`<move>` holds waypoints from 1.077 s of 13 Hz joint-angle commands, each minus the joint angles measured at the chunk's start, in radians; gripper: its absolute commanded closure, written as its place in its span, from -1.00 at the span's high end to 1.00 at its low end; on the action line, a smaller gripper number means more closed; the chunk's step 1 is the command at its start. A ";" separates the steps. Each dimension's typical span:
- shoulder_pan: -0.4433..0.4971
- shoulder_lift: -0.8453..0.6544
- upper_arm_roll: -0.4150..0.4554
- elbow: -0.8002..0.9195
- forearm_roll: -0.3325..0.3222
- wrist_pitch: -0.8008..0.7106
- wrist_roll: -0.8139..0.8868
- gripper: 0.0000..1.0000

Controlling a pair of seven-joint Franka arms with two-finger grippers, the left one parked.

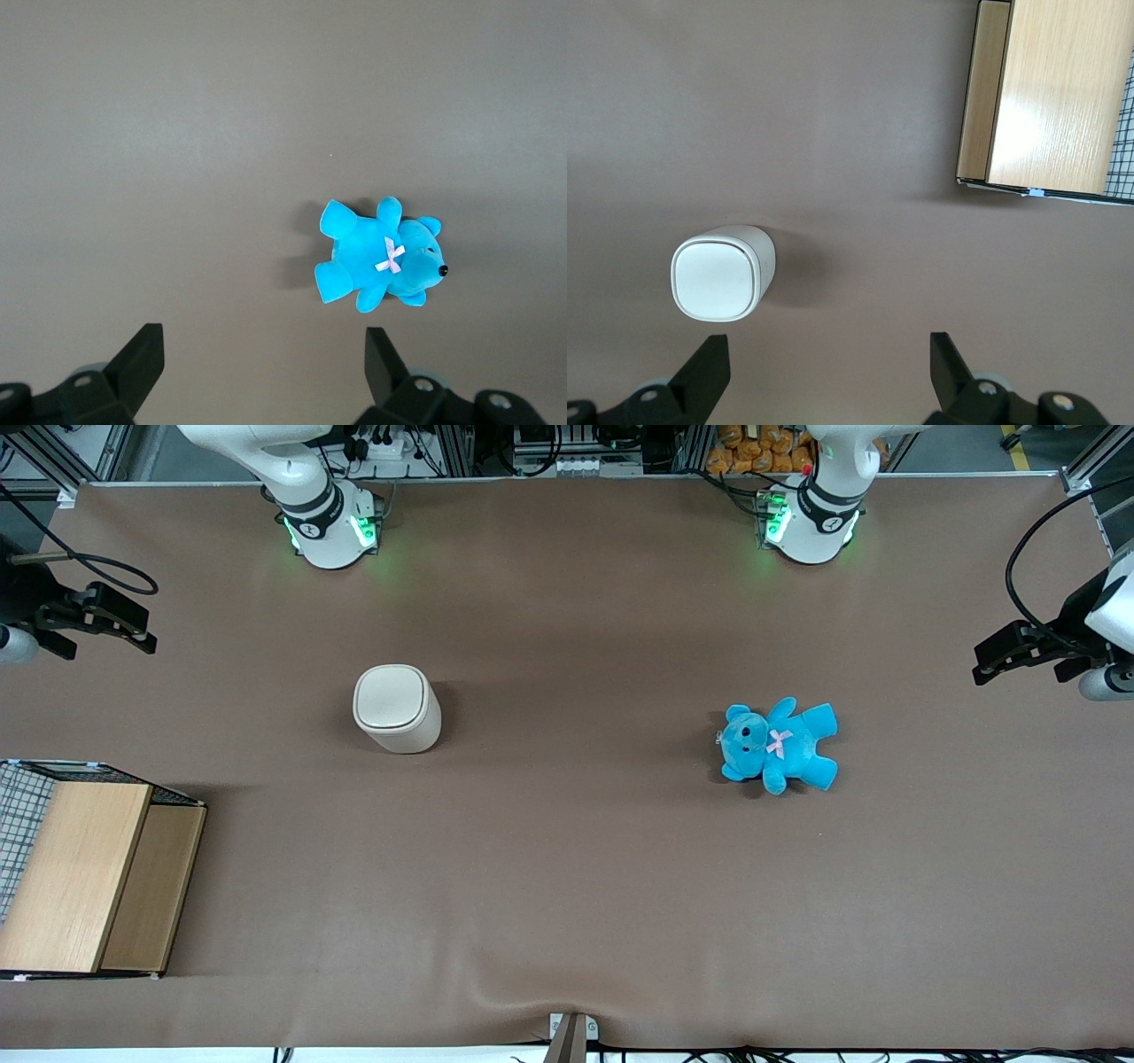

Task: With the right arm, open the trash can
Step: 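Move the right gripper over the white trash can's lid edge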

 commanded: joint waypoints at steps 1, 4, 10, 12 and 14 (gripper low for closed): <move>-0.015 -0.014 0.010 -0.001 0.009 -0.007 -0.011 1.00; -0.015 -0.006 0.012 0.002 0.012 -0.002 -0.008 1.00; -0.008 0.004 0.073 -0.088 0.068 0.035 0.091 1.00; -0.006 0.004 0.133 -0.143 0.054 0.065 0.168 1.00; -0.006 0.001 0.171 -0.207 0.039 0.111 0.198 0.82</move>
